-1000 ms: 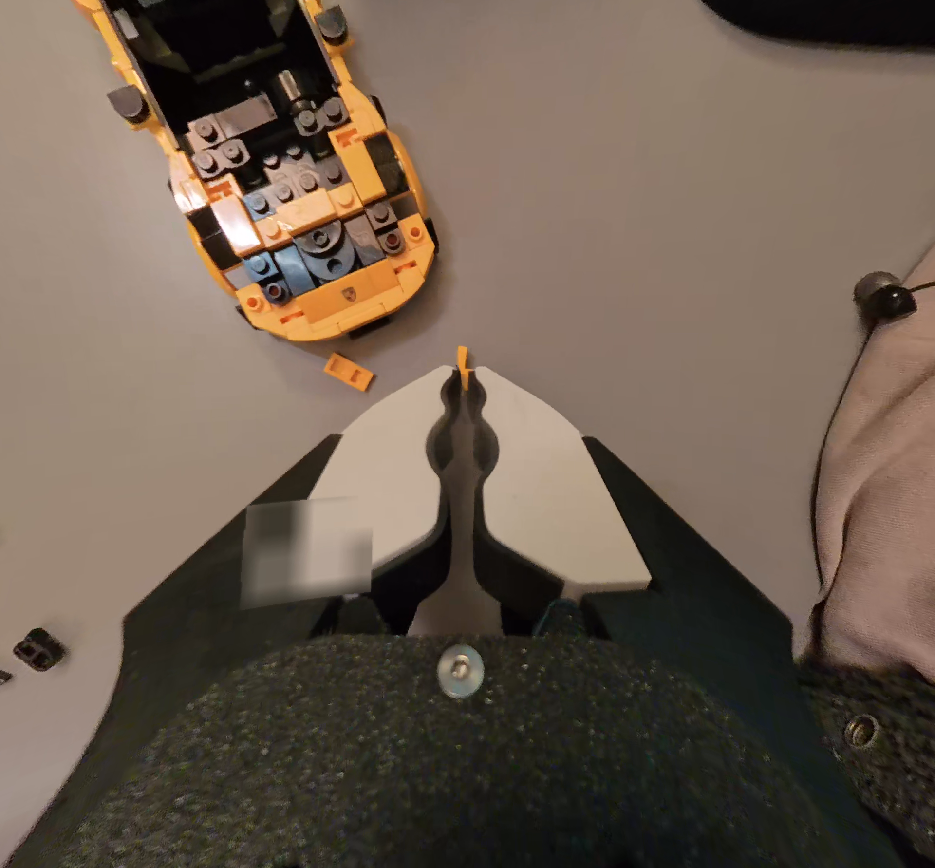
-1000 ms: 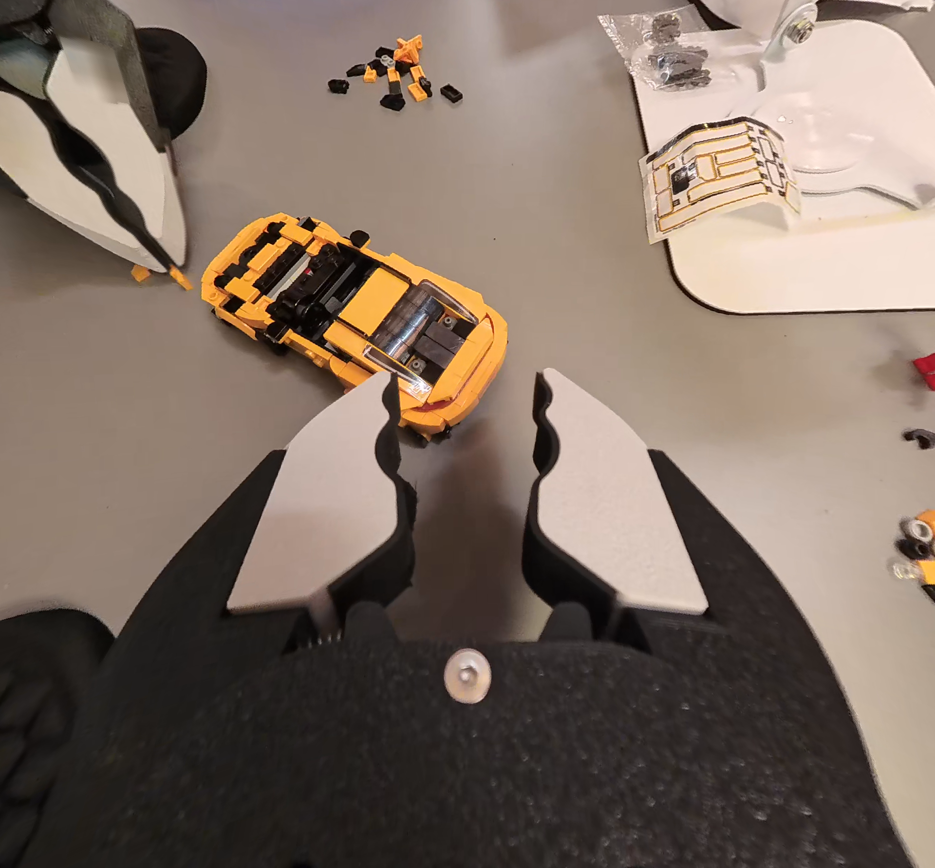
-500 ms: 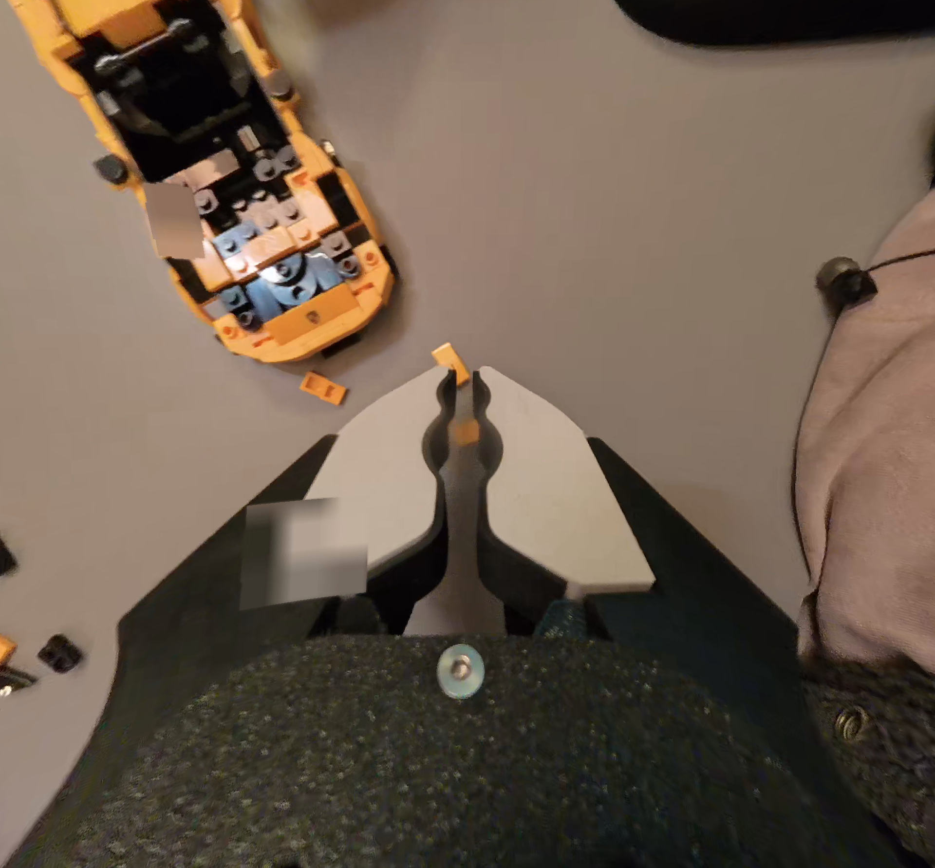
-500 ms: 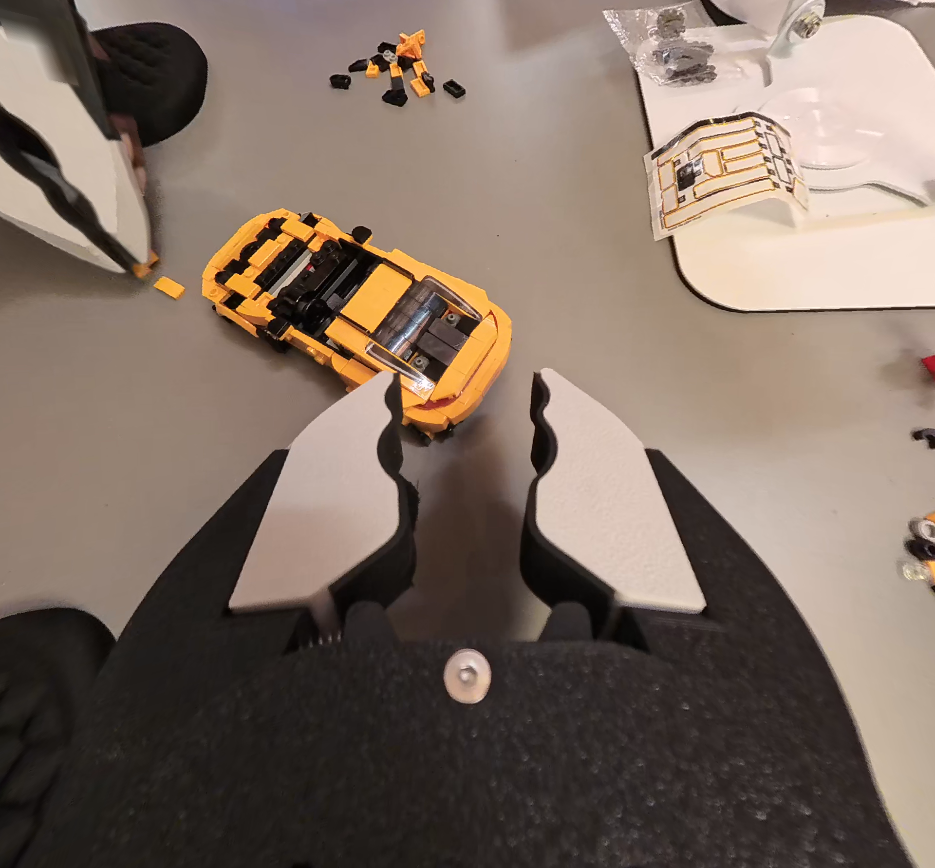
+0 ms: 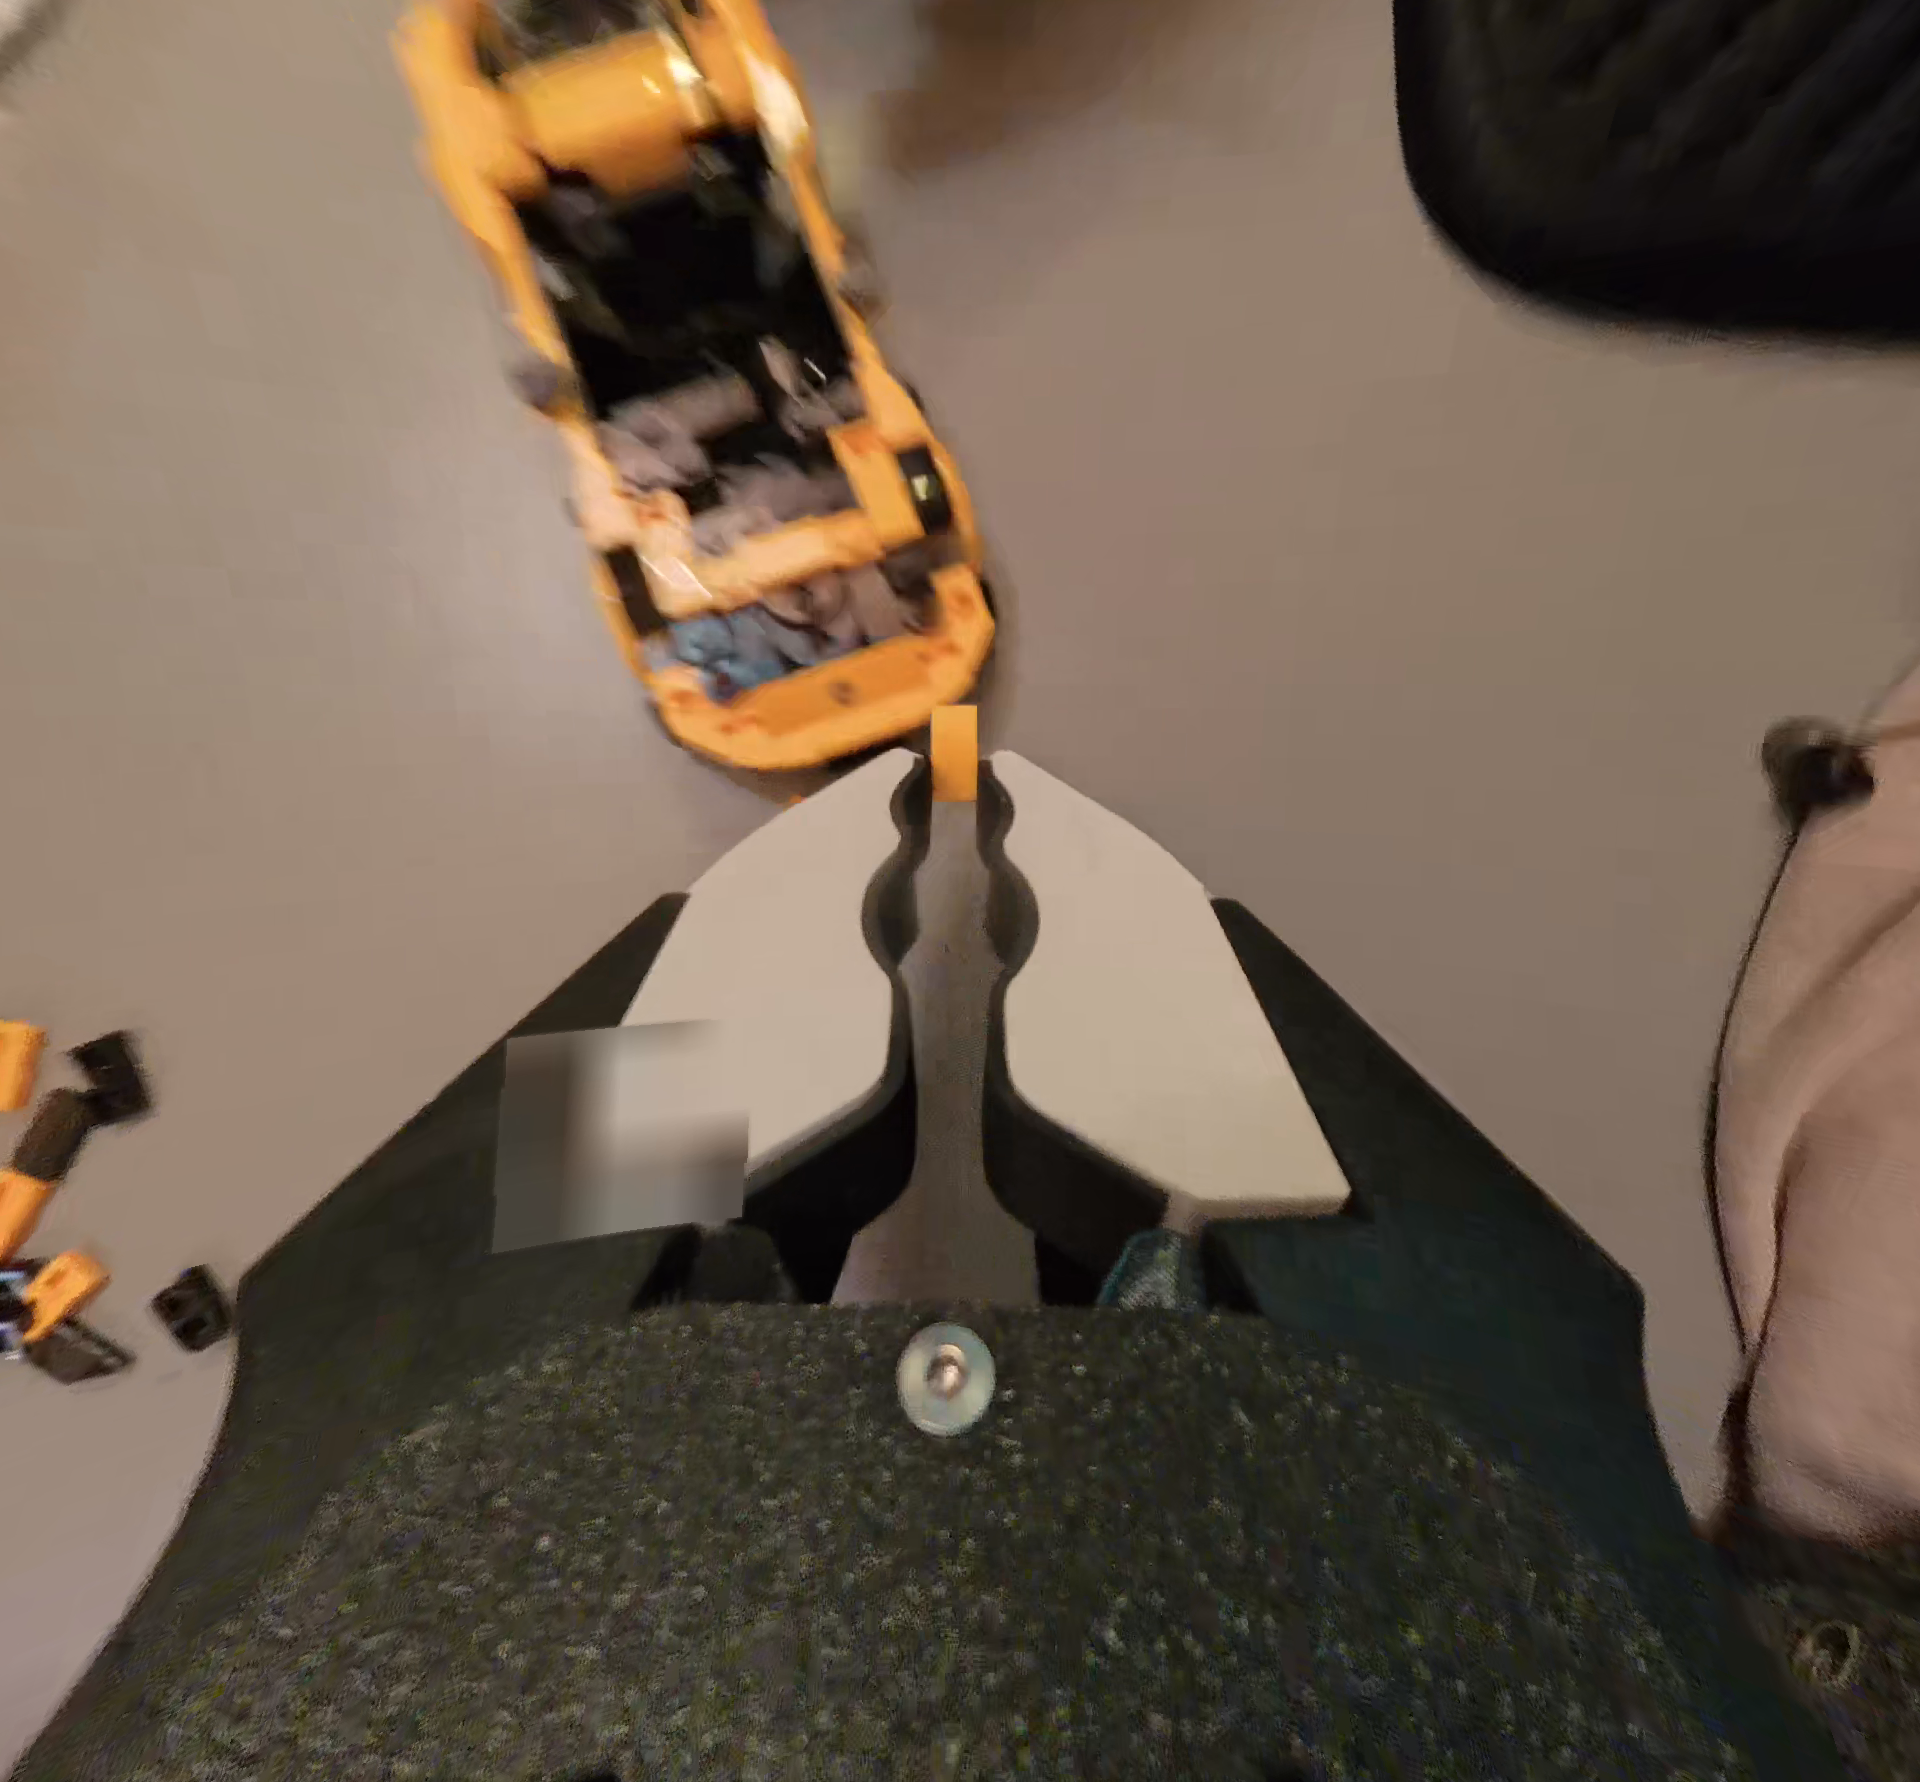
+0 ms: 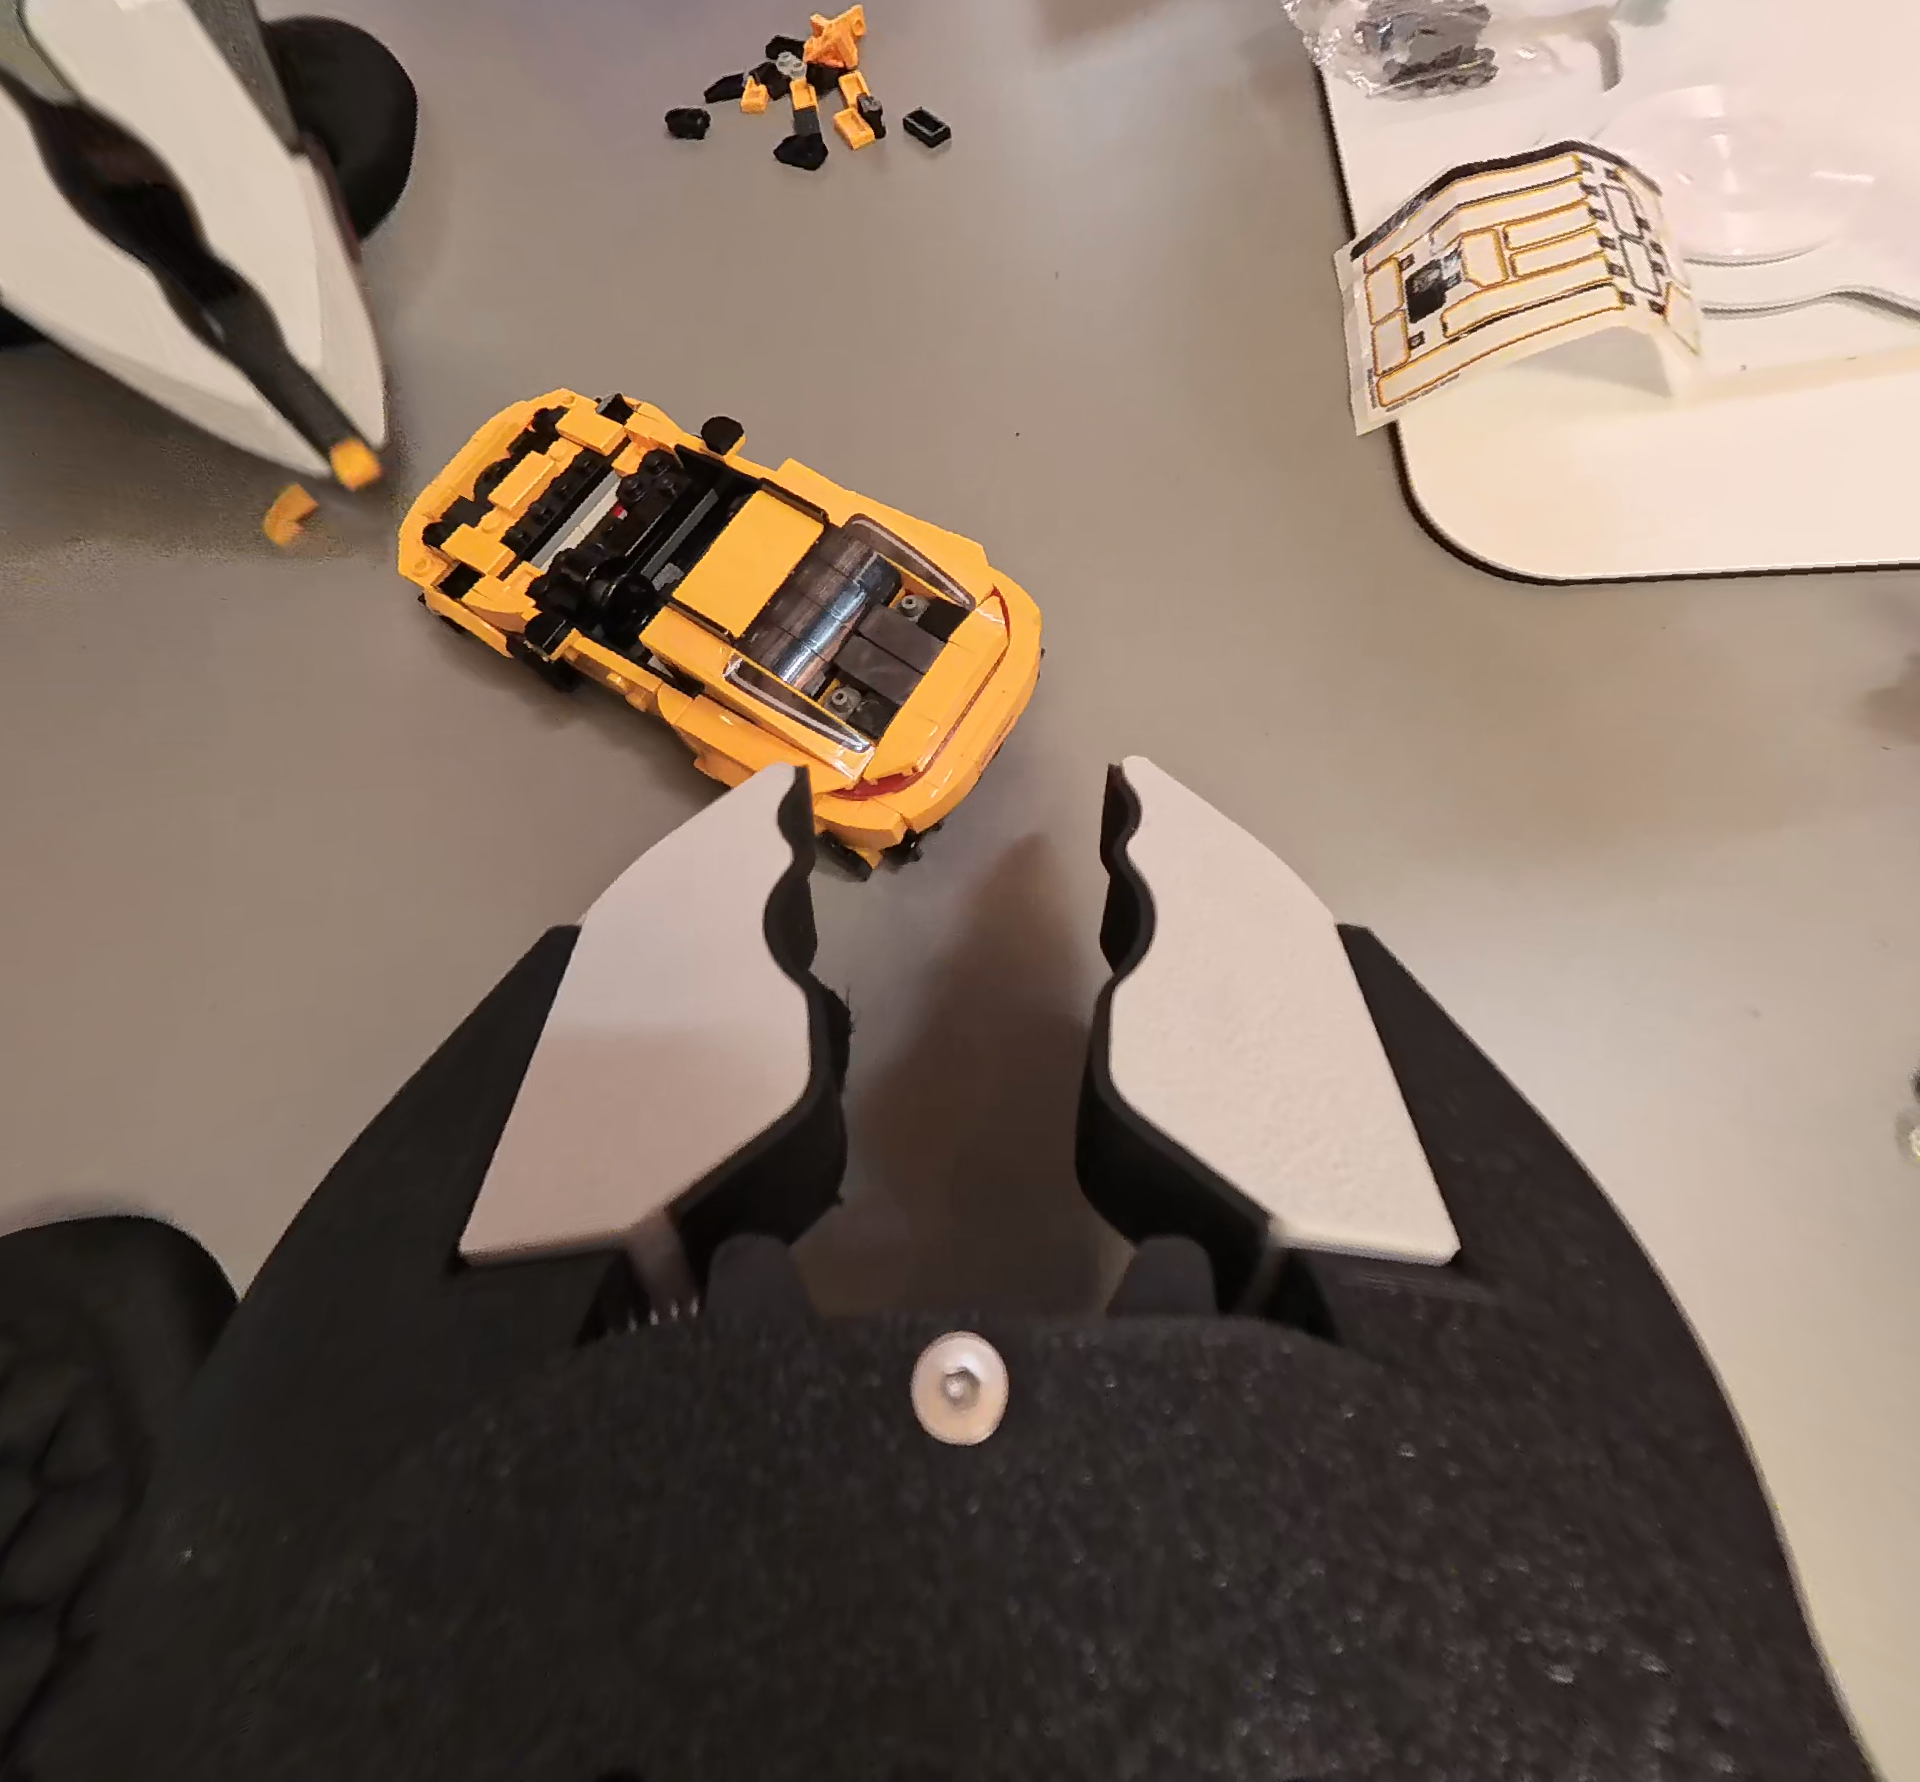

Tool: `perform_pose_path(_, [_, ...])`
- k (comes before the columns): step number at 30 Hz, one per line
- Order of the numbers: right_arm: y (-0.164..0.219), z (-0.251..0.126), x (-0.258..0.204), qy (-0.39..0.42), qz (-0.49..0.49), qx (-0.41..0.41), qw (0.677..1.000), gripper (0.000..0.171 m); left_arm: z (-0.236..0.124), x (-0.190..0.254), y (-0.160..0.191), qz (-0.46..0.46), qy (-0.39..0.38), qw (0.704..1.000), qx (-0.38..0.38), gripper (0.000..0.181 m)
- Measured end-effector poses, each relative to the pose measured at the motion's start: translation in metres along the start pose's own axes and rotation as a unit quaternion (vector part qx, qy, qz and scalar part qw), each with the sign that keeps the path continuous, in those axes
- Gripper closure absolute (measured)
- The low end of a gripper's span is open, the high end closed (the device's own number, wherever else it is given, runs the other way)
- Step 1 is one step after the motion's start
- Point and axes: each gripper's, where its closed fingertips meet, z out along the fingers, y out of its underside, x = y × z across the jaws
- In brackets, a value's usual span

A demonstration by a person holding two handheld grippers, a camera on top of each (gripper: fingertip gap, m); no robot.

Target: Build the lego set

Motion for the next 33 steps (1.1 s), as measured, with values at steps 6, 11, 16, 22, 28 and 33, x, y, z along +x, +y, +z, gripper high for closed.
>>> perform_pose_path(6, [0.001, 0.005, -0.003, -0.008, 0.007, -0.001, 1.000, 0.118, -0.001, -0.029, -0.029, -0.045, -0.038, 0.996, 0.066, 0.174])
perform_pose_path(11, [0.003, 0.006, -0.007, -0.023, 0.009, -0.003, 1.000, 0.117, 0.015, -0.029, -0.022, -0.045, -0.041, 0.998, 0.033, 0.174])
perform_pose_path(16, [0.005, 0.008, -0.011, -0.033, 0.007, -0.009, 0.999, 0.118, 0.016, -0.029, -0.017, -0.048, -0.044, 0.998, 0.015, 0.174])
perform_pose_path(22, [0.004, 0.008, -0.013, -0.034, 0.005, -0.009, 0.999, 0.119, 0.019, -0.024, -0.017, -0.060, -0.036, 0.998, 0.005, 0.174])
perform_pose_path(28, [-0.008, -0.003, -0.008, 0.002, -0.014, -0.005, 1.000, 0.119, 0.019, -0.022, -0.017, -0.071, -0.036, 0.997, 0.002, 0.174])
perform_pose_path(33, [-0.038, -0.002, -0.043, -0.012, -0.078, 0.009, 0.997, 0.131, 0.019, -0.021, -0.018, -0.078, -0.036, 0.996, 0.009, 0.174])
